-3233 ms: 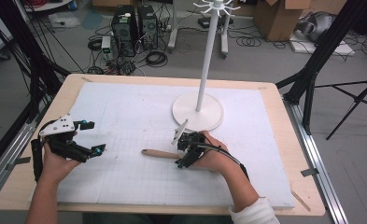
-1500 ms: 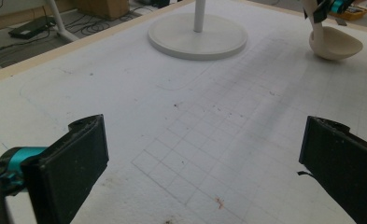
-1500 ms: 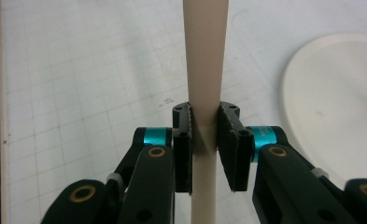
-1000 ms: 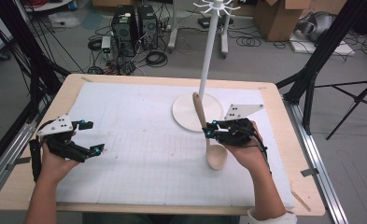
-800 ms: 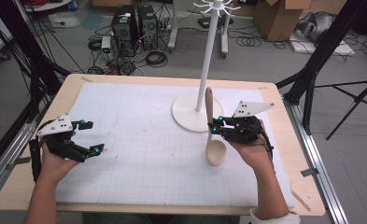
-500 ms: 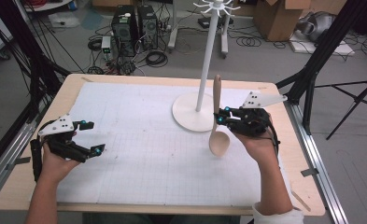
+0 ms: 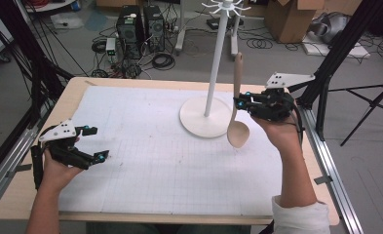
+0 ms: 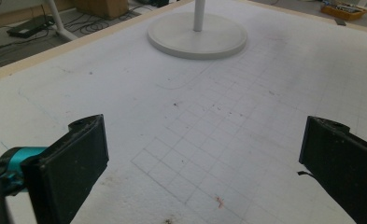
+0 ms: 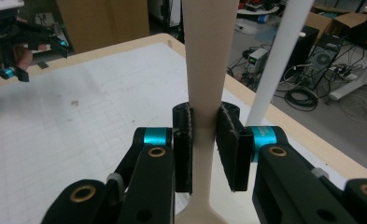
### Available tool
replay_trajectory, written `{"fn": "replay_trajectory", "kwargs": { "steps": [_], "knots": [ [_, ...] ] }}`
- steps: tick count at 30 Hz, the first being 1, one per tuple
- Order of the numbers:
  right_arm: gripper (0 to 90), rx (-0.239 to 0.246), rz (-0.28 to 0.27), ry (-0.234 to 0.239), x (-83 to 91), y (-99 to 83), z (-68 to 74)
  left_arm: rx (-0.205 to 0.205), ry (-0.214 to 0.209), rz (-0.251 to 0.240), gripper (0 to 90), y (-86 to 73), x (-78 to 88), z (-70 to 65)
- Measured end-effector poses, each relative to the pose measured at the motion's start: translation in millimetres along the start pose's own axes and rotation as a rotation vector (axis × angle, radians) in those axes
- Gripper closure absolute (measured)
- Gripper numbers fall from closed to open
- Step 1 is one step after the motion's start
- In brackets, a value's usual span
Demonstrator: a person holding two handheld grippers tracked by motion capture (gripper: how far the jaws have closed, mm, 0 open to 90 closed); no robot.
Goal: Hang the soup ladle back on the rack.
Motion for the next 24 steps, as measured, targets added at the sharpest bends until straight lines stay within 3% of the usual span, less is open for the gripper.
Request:
{"fn": "replay_trajectory", "kwargs": {
  "steps": [10,24],
  "knots": [
    [76.9,-0.018,0.020,-0.006,6.8,21.6,-26.1,0.004,0.000,0.006,1.7,-2.2,-1.5,1.1],
    [76.8,-0.027,0.067,-0.031,6.0,50.5,-50.0,0.005,0.000,0.006,1.7,-2.9,-0.6,2.1]
  ]
}}
Point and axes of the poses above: each handheld gripper's, and its own axes: x roughly backward along the jaws, y roughly out of its top, z roughly to its left, the point moved 10 cm from there along -x, roughly forward along the jaws, and after that the axes turned 2 degrees about -y, right-handed, at the moved point
